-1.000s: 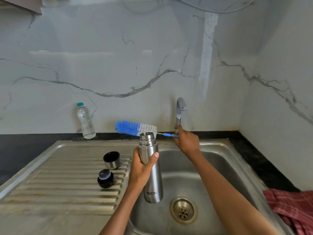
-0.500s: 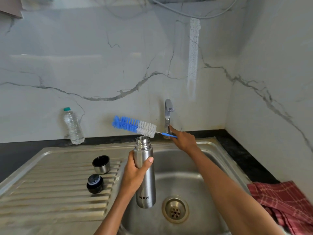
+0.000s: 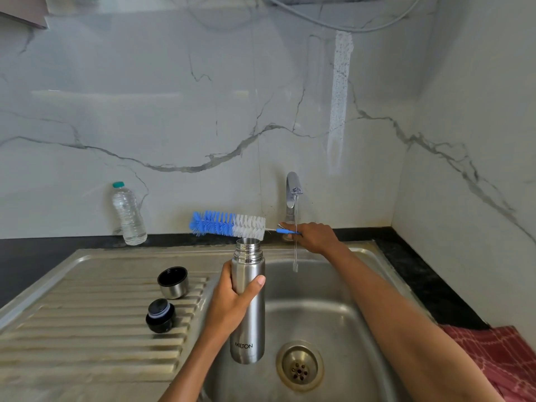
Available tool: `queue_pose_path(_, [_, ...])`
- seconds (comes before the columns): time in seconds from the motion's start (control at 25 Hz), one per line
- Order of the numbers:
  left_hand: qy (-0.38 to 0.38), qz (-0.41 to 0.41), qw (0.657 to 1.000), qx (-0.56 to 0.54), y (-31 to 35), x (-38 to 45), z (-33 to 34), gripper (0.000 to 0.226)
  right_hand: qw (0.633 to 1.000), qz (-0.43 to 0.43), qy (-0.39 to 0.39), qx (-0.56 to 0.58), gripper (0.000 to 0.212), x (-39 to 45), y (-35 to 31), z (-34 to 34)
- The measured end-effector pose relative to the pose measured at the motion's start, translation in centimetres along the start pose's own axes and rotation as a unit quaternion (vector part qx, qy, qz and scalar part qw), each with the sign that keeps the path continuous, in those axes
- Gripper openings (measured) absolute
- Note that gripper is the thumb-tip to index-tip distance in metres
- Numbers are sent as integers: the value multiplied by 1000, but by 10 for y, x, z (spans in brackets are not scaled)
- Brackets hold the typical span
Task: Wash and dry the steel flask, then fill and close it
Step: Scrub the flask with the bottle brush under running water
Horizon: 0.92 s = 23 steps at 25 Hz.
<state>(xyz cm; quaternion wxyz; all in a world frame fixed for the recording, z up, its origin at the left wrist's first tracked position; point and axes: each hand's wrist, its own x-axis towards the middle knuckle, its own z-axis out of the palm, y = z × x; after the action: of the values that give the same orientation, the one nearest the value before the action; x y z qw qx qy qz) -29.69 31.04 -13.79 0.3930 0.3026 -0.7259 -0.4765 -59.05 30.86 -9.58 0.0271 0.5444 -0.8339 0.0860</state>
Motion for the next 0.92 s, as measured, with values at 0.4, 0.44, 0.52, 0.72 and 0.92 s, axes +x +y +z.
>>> queue_pose_path(0.4, [-16,-1,1000,17,-4,1,2,52,1000,-9,5,12,56,-13,-1,-2])
queue_pose_path(0.44, [-18,-3,1000,23,-4,1,2,48,1000,-6,18,22,58,-19,1,-3])
queue_pose_path(0.52, [-23,-5,999,34,-5,1,2,50,998,6,36,48,60,-33,8,-5])
queue_pose_path(0.72, [-33,9,997,76,-1,-3,1,59,993,46,46,102,38,-83,37,-14])
queue_pose_path(0.92, [-50,41,992,111,10,-12,7,63,986,97,36,132,26,-139,62,-25])
